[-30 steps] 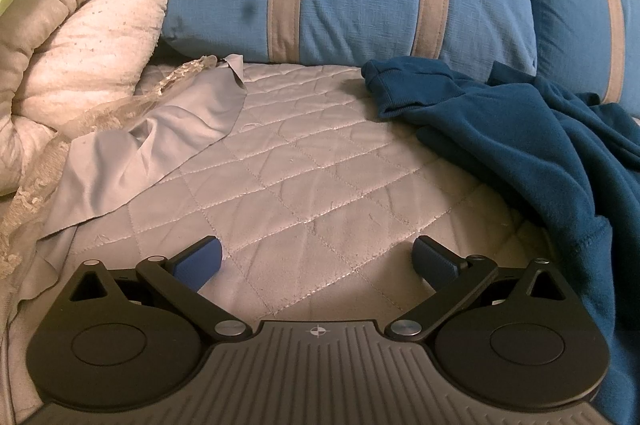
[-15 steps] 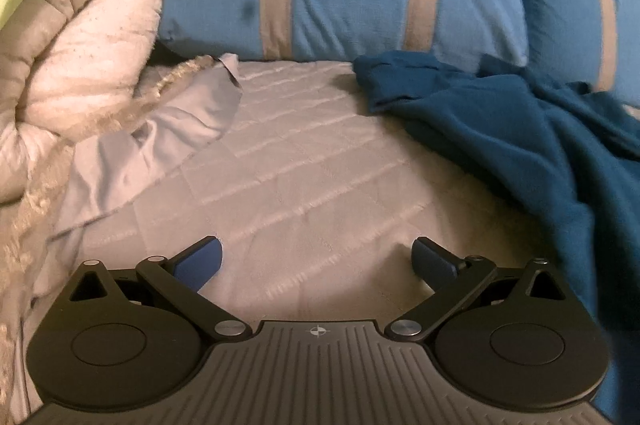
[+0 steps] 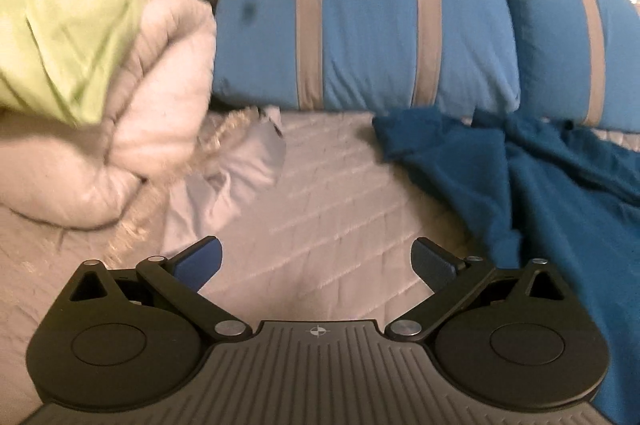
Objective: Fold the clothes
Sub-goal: 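Move the right tool over the crumpled dark blue sweatshirt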
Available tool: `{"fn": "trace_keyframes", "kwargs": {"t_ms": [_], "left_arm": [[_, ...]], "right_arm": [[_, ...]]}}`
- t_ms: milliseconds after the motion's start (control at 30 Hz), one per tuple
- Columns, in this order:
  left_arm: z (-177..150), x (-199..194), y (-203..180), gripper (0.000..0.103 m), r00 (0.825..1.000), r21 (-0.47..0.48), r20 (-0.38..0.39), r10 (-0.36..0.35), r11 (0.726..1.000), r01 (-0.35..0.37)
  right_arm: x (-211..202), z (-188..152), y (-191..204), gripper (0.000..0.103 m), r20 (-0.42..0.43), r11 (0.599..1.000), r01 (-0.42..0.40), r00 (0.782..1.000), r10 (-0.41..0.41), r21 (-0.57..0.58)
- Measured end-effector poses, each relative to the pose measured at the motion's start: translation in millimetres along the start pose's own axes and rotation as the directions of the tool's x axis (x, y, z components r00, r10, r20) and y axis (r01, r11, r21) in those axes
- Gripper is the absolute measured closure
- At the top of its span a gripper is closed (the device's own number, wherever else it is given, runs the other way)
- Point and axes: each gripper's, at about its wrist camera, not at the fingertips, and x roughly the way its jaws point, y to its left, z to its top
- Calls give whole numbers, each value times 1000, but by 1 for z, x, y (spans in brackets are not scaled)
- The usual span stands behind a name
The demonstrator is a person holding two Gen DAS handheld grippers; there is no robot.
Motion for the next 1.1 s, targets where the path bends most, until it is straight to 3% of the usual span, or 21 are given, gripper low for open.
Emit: {"fn": "trace_keyframes", "kwargs": {"t_ms": [367,633,833,1100], "left_arm": [[31,-55,-16,0,994,53,109,11,998,-17],[45,-76,-27,0,985,23,164,-55,998,52],[39,-80,-35,0,979,-4,157,-129,991,131],[26,-80,-48,0,978,-11,126,-164,986,166]], "right_arm": [[-57,25,28,0,57,996,-2,998,7,-85],[-83,51,79,0,103,976,78,993,-58,-204],[-87,61,122,0,105,948,122,990,-95,-293],[-78,62,154,0,97,921,140,989,-112,-363]]}}
